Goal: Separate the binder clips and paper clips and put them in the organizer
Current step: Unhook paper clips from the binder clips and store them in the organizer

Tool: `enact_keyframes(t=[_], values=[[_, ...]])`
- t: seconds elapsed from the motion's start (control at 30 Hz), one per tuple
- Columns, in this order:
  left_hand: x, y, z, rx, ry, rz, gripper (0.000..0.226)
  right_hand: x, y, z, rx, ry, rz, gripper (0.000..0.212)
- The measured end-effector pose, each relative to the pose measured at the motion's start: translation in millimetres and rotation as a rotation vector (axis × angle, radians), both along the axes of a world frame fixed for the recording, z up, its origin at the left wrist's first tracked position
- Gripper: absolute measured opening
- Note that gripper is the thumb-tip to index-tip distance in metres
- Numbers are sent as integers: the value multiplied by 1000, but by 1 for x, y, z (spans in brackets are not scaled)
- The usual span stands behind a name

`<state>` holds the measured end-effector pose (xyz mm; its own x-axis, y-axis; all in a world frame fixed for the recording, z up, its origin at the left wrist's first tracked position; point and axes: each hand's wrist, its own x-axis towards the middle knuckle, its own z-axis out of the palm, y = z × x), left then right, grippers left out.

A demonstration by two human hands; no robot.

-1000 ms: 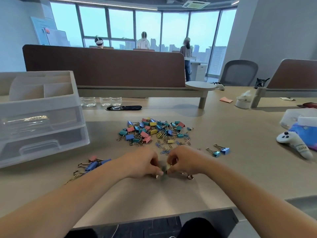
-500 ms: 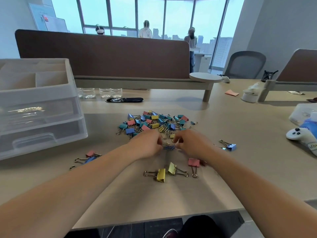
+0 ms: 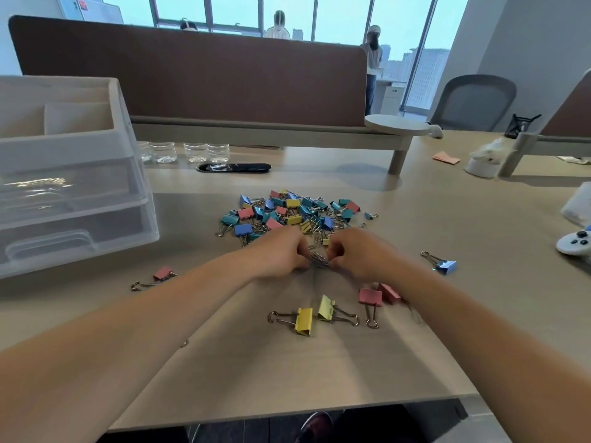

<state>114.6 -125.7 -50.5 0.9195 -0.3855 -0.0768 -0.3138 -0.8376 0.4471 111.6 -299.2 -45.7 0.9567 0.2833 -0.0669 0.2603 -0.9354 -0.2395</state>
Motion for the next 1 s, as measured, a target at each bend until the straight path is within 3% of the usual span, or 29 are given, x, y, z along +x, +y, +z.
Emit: enact_keyframes(t=[0.4,0.67,0.9,1.0], values=[[14,15,2,-25,-96,123,7,12,25,5,90,-74,-19,5],[14,13,-3,30,-153,104,21,14,25,7,-20,-134,-12,13],[9,9,-7,77,-189,6,37,3,12,3,-57,-12,35,21],[7,6,-7,63,-175,7,31,-2,13,0,-41,-28,43,22]])
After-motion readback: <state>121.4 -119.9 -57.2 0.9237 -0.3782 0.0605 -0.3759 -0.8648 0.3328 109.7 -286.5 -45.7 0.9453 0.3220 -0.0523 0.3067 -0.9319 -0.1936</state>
